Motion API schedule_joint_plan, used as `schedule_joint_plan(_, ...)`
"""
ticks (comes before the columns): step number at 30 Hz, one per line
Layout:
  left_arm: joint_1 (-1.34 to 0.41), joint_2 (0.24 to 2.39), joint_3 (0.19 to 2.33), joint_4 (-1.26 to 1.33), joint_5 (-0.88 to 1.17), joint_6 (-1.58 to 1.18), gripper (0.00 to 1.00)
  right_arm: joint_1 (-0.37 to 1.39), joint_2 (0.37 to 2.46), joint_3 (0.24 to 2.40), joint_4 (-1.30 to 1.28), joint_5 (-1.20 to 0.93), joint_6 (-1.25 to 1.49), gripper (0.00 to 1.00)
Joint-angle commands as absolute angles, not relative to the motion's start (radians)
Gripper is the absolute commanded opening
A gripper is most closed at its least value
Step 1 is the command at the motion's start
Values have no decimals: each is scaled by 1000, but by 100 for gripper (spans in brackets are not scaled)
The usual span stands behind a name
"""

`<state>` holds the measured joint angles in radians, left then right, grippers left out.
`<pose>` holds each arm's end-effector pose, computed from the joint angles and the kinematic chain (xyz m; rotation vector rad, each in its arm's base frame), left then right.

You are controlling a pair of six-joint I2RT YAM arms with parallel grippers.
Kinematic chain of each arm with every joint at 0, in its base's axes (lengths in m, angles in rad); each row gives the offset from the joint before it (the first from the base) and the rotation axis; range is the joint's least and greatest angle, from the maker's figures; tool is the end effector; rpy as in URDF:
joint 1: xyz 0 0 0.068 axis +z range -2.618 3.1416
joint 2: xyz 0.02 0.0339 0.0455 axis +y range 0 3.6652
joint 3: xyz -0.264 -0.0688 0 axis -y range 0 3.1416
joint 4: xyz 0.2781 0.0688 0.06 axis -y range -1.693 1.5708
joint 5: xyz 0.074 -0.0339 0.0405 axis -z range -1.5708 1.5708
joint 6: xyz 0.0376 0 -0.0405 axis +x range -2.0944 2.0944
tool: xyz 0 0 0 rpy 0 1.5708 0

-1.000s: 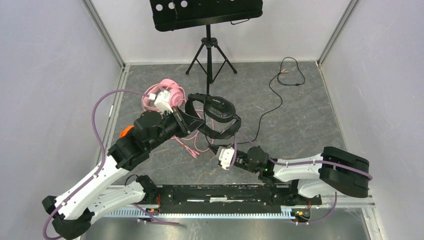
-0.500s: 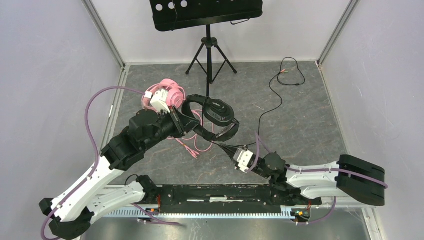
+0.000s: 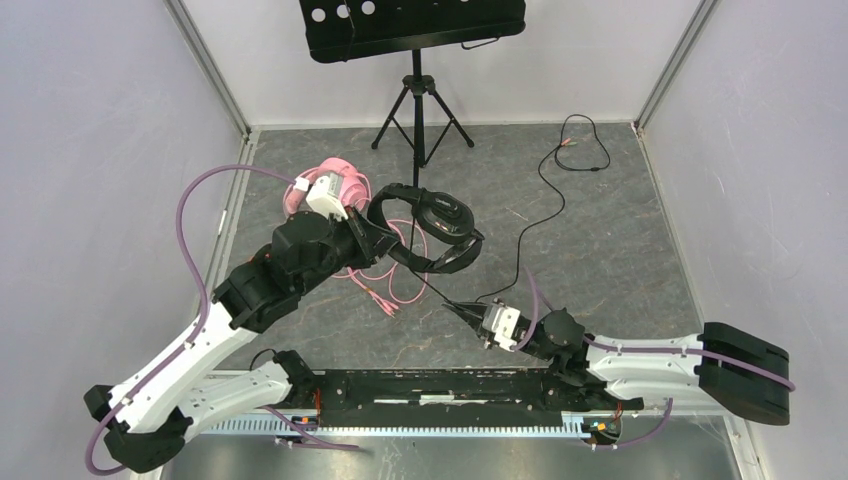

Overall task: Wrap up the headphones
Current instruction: Wrap the headphones around the headphones.

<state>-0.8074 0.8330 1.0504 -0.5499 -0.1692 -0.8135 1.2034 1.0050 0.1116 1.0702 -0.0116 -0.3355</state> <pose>0.1470 -0.1445 0.3912 -0.1275 2.0075 -0.9194 0.0748 0.1956 0.1769 -1.0042 1.0225 0.7273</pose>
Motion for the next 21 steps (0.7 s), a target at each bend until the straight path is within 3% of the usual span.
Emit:
schedule_joint_plan(1, -802, 825, 1133, -448, -261, -781, 2, 1203, 965, 92, 992, -79, -308, 0)
schedule_joint_plan(14, -796, 868, 1150, -415, -327, -762, 2, 1209, 970, 125, 912, -141, -282, 0)
schedule_joint_plan(21, -795, 846, 1161, -465, -133, -753, 2, 1209, 913, 74, 943, 90, -307, 0)
